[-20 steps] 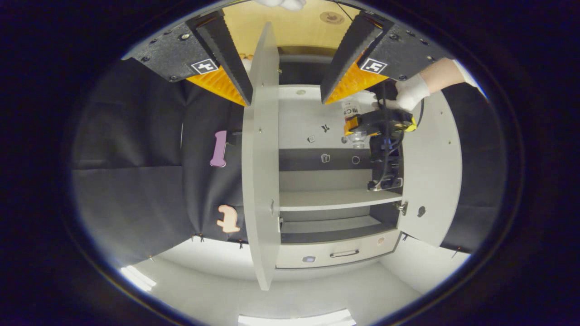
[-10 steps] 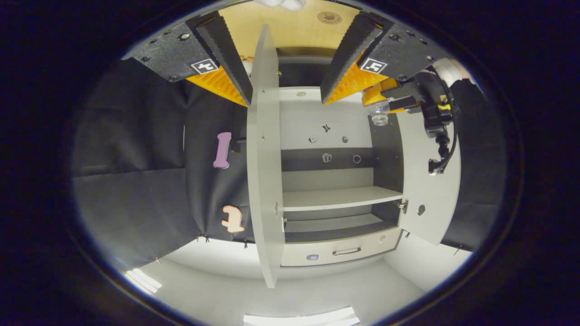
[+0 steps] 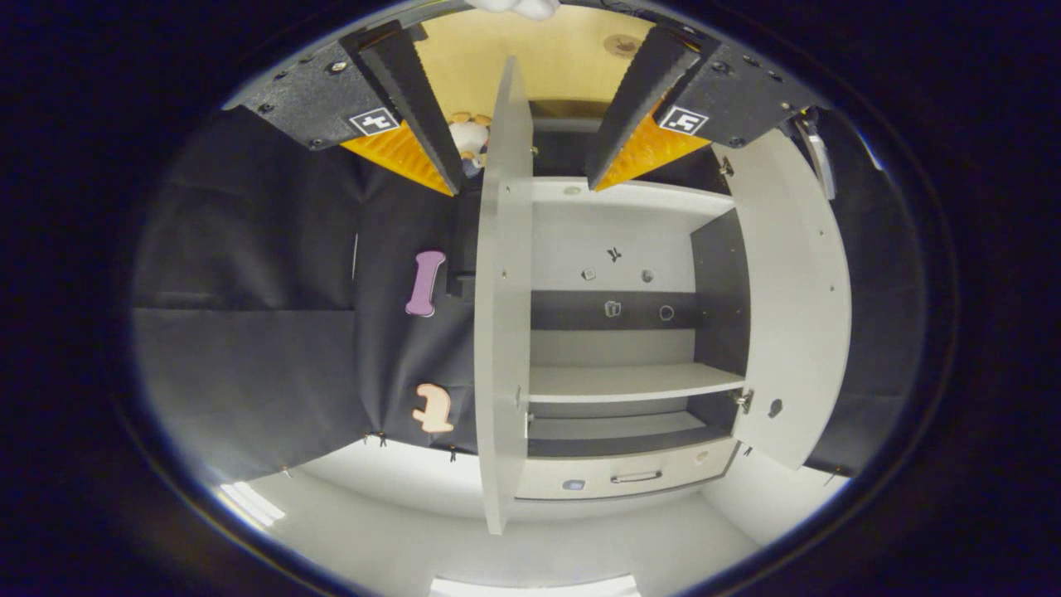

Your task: Grasp the bottle in the cabinet with the left hand and place it on the coaster, then close the right door with the right hand and the left door with the left hand.

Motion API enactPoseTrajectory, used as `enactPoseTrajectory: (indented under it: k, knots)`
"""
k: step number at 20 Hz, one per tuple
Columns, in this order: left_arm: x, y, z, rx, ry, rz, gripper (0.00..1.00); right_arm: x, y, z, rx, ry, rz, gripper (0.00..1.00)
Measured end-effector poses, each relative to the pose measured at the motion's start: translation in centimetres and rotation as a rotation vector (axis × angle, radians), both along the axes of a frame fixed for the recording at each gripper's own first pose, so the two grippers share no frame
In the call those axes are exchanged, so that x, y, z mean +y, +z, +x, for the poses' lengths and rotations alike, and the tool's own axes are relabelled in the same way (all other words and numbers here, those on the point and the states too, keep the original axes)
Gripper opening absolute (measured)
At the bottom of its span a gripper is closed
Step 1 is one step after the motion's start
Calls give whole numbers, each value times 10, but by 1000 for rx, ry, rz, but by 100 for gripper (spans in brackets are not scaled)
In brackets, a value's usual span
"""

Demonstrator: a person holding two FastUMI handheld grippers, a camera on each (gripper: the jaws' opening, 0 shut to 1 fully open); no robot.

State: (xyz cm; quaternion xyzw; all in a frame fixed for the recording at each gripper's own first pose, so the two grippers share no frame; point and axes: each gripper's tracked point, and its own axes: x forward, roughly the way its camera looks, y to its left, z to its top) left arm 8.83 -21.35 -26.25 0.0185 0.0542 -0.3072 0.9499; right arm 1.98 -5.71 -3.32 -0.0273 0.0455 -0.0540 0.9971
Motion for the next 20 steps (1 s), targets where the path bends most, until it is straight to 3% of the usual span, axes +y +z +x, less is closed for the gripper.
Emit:
enactPoseTrajectory:
  k: [9, 14, 15, 19, 20]
  knots:
    - [0, -102, -11, 129, 91, -40, 76, -7, -39, 6, 113, 5, -40, 99]
    - [1, -123, -3, 98, 98, -12, 76, -4, -54, 12, 158, 29, -48, 99]
    - [0, -125, -1, 102, 94, -16, 80, -3, -54, 13, 161, 34, -51, 99]
    - [1, -129, 0, 91, 100, -13, 77, 2, -52, 17, 157, 50, -56, 99]
    - [1, -131, 0, 97, 99, -11, 80, 3, -53, 17, 157, 54, -59, 99]
